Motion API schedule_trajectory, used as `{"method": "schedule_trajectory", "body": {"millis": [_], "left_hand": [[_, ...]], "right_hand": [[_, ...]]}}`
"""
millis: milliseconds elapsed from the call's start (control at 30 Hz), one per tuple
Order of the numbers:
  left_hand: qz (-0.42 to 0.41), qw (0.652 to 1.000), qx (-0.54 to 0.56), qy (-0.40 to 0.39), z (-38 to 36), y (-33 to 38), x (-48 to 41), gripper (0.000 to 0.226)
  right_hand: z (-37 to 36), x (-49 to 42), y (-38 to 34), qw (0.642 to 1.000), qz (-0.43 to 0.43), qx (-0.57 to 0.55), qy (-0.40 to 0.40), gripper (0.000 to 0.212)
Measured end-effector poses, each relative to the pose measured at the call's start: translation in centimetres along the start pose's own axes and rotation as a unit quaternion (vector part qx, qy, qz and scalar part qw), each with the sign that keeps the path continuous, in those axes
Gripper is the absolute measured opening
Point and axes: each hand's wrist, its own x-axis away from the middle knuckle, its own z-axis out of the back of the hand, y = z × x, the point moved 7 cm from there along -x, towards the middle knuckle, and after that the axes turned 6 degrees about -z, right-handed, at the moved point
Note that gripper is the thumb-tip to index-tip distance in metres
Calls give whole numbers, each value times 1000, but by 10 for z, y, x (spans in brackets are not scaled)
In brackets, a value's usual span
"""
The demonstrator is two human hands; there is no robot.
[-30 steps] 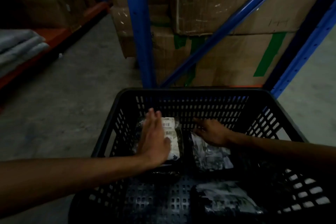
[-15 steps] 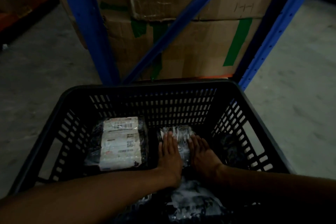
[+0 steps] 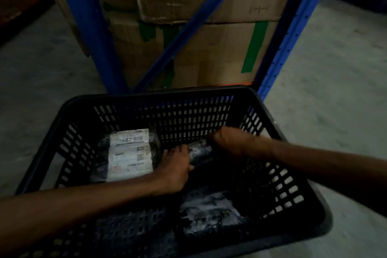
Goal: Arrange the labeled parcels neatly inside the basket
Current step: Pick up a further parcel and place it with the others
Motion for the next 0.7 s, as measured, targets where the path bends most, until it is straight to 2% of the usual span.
{"method": "schedule_trajectory", "body": {"millis": [33,100,167,200,233,300,333,367,400,467,533,633,700], "left_hand": [[-11,998,49,33,16,2,4,49],[-22,991,114,68,46,-2,11,40],[21,973,199,117,75,-18,11,39],[69,950,270,141,86,-28,10,40],[127,910,363,154,91,-39,8,44],[221,812,523,132,82,-49,4,56],[240,785,559,117,74,-48,1,63],[243,784,562,105,66,-45,-2,67],[241,797,543,104,57,-41,-4,65],[235,851,459,98,39,-35,-9,55],[235,891,378,89,18,-31,-13,40],[243,908,332,72,-12,-29,-18,43],[243,913,318,81,-19,-30,-24,46]], "right_hand": [[24,8,7,999,9,-44,-2,24],[58,10,21,980,-15,-198,-7,44],[65,9,33,907,-56,-416,-18,49],[64,5,38,859,-68,-507,-8,44],[60,3,42,812,-87,-577,-4,38],[41,-7,43,743,-145,-654,7,38],[31,-12,45,726,-183,-663,22,43],[21,-18,46,711,-215,-668,45,46],[10,-24,47,701,-241,-668,71,47],[-8,-33,47,697,-277,-654,102,52],[-27,-38,46,716,-309,-616,109,50],[-38,-42,43,788,-330,-509,102,42],[-43,-48,41,796,-304,-518,75,27]]}}
